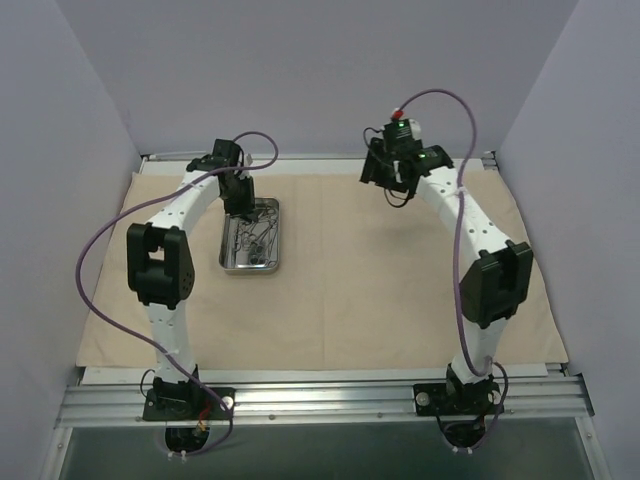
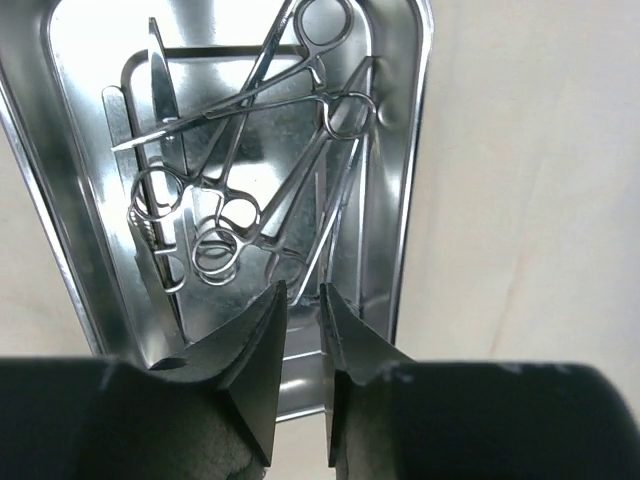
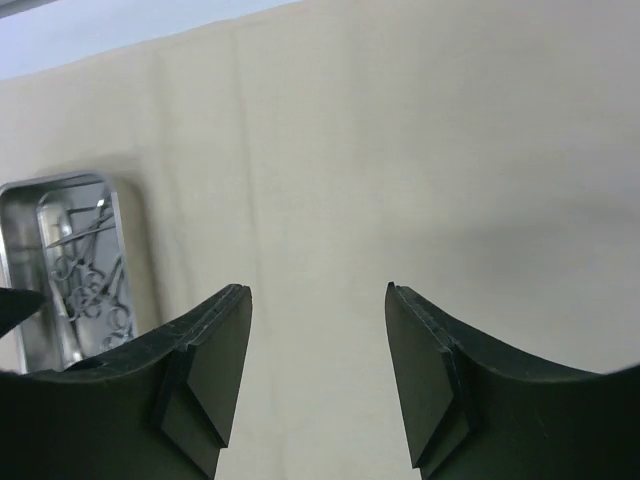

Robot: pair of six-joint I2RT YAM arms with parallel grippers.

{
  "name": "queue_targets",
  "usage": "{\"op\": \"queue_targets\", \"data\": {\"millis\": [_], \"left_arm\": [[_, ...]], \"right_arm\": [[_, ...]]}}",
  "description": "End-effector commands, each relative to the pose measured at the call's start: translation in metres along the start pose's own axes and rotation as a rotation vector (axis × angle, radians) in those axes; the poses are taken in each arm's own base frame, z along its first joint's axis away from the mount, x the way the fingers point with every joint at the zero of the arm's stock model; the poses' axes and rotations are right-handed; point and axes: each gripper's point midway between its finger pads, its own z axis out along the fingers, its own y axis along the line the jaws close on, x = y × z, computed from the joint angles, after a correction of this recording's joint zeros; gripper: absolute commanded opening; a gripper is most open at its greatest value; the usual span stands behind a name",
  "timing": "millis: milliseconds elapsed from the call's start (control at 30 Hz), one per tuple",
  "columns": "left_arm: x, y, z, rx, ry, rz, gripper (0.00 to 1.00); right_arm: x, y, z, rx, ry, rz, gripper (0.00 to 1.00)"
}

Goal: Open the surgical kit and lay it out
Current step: Place the container in the surgical kit, then pick up the medical item from the container.

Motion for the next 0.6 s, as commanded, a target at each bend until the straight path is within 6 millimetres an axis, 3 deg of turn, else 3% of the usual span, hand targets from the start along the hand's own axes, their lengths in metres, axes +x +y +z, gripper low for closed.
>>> {"op": "queue_targets", "data": {"millis": [0,67,167,567], "left_arm": [[-0.015,0.004,0.007,-0.085,-0.039,0.086,0.31],[-0.014,-0.002,0.013,-0.090,-0.038,0.116,0.31],[-0.015,-0.002,0.022,-0.129,-0.043,0.145,0.32],[-0.003,-0.006,0.051,-0.219,-0.029,0.263,0.39]], "right_arm": [[0.015,-0.043,-0.023,0.040,0.050,-0.027,0.56],[0.026,-0.063,-0.027,0.068,0.065,-0.008,0.56],[0.039,-0.076,-0.030,0.062,0.096,0.033,0.55],[0.035,-0.101,-0.036,0.077,0.079,0.085,0.54]]}}
